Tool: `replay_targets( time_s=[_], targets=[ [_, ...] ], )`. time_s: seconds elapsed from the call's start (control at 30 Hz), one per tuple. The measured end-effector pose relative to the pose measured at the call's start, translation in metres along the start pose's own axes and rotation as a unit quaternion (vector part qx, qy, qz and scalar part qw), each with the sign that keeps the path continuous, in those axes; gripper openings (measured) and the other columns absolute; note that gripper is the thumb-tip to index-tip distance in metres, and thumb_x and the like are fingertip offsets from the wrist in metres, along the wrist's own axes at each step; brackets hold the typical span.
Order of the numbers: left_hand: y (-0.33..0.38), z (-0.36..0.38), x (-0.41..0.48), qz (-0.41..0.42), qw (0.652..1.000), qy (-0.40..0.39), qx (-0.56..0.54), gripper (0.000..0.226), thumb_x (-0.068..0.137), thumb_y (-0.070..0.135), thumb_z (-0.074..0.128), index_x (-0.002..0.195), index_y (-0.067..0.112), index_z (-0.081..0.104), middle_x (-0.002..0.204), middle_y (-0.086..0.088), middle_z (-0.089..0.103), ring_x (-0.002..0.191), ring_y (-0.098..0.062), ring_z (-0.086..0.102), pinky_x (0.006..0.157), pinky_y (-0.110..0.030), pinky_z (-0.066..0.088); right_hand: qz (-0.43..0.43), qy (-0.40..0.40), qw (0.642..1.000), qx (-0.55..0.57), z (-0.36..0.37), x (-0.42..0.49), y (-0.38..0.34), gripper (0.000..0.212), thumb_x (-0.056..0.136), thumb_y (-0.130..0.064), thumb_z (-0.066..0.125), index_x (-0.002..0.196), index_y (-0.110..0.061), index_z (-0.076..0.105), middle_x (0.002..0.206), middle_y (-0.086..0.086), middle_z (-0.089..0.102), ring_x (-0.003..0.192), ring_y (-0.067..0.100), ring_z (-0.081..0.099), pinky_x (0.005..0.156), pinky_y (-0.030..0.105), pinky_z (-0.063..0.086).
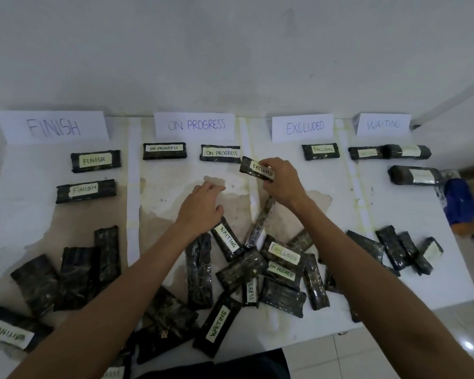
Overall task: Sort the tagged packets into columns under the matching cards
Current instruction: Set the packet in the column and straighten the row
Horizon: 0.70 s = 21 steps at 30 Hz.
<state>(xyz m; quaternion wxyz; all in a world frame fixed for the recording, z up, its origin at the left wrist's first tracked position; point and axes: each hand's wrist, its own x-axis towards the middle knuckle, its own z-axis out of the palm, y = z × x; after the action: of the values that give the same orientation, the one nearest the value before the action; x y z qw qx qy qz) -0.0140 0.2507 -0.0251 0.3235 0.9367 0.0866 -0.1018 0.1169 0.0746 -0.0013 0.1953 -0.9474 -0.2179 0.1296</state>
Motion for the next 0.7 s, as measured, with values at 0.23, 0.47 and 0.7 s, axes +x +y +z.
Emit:
replay_targets(
  time_s=[0.23,0.47,0.7],
  targets=[
    [0.037,0.033,0.035,-0.022,0.999,0.009,-0.034,0.045,0.087,0.015,0.050,0.132,0.016,0.047,0.129,-0.005,0.049,0.122,-0.024,0.044,0.094,-0.042,0.046,-0.020,-0.017,0.998,-0.064,-0.022,0.050,0.060,0.050,0.075,0.006,0.056,0.120,-0.013,0.060,0.120,0.006,0.062,0.106,0.033,0.049,0.091,0.042,0.038],
    [0.068,0.073,0.068,-0.039,0.998,0.031,-0.042,0.037,0.087,0.016,0.052,0.124,0.015,0.055,0.117,-0.007,0.055,0.104,-0.026,0.054,0.083,-0.040,0.051,-0.085,-0.036,0.991,-0.092,-0.012,0.093,0.096,0.047,0.076,0.007,0.055,0.118,-0.013,0.061,0.121,0.006,0.062,0.107,0.032,0.051,0.089,0.041,0.038],
    [0.087,0.112,0.051,-0.068,0.995,0.032,0.072,0.049,0.076,0.034,0.062,0.121,0.017,0.054,0.107,-0.009,0.055,0.095,-0.030,0.054,0.075,-0.039,0.048,-0.147,-0.021,0.986,-0.069,0.003,0.090,0.119,0.051,0.070,0.002,0.061,0.118,-0.011,0.061,0.125,0.013,0.057,0.108,0.037,0.050,0.088,0.046,0.040]
  ],
)
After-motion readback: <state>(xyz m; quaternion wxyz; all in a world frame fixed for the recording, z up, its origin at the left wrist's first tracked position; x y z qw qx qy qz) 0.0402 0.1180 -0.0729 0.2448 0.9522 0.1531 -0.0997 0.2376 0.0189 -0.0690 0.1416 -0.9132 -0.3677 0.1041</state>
